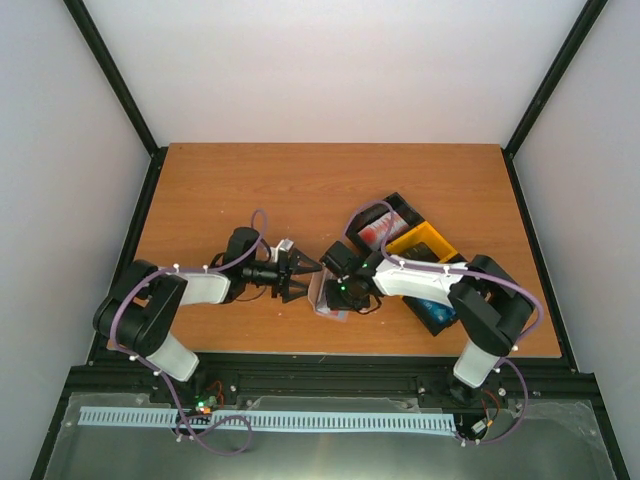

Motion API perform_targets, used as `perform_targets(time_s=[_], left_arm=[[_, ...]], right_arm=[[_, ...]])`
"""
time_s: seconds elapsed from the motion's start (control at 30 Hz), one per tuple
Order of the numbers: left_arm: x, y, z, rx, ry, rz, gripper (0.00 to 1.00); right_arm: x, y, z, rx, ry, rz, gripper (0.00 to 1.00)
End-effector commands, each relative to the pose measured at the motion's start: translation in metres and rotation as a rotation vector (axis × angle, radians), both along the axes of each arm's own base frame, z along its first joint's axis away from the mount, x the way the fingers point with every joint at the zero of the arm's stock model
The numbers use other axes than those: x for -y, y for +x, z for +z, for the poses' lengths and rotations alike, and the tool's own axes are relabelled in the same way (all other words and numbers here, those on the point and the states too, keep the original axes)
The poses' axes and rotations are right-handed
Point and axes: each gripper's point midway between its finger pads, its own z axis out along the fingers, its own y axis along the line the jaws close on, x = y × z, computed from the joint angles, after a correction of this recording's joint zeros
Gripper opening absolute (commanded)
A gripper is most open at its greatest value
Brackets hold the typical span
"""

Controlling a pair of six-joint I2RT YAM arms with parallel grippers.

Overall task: Put the credit cards into the card holder
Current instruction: Close the card holder at the center of the board.

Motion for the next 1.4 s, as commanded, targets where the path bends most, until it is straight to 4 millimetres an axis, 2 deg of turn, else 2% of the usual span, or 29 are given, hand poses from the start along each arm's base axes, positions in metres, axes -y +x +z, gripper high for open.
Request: perform_targets(time_s=[0.0,0.13,0.3,0.6,0.83,1.1,1.2,1.37], left_arm=[[0.0,0.004,0.0,0.066,0.038,-0.014,0.89],[0.001,0.003,-0.001,0.068,0.045,-0.032,0.89],[0.002,0.002,-0.001,0.075,0.047,-0.051,0.88],[0.018,-0.003,0.009,0.111,0.035,-0.108,0.84],[0.033,-0.006,0.013,0.132,0.043,-0.158,0.82],[0.052,-0.017,-0.009,0.061,0.095,-0.245,0.8],[0.058,-0.018,-0.014,0.06,0.107,-0.265,0.77],[0.058,-0.012,-0.026,0.078,0.166,-0.265,0.69]], right_arm=[[0.007,0.003,0.011,0.043,-0.001,-0.031,0.31],[0.015,0.009,0.03,0.102,0.0,-0.071,0.32],[0.04,0.012,0.039,0.134,-0.079,-0.165,0.32],[0.056,0.01,0.031,0.107,-0.112,-0.21,0.32],[0.076,0.006,0.027,0.094,-0.141,-0.269,0.31],[0.106,0.001,0.028,0.108,-0.161,-0.373,0.36],[0.103,0.001,0.028,0.109,-0.112,-0.37,0.39],[0.084,0.0,0.029,0.103,0.02,-0.323,0.42]])
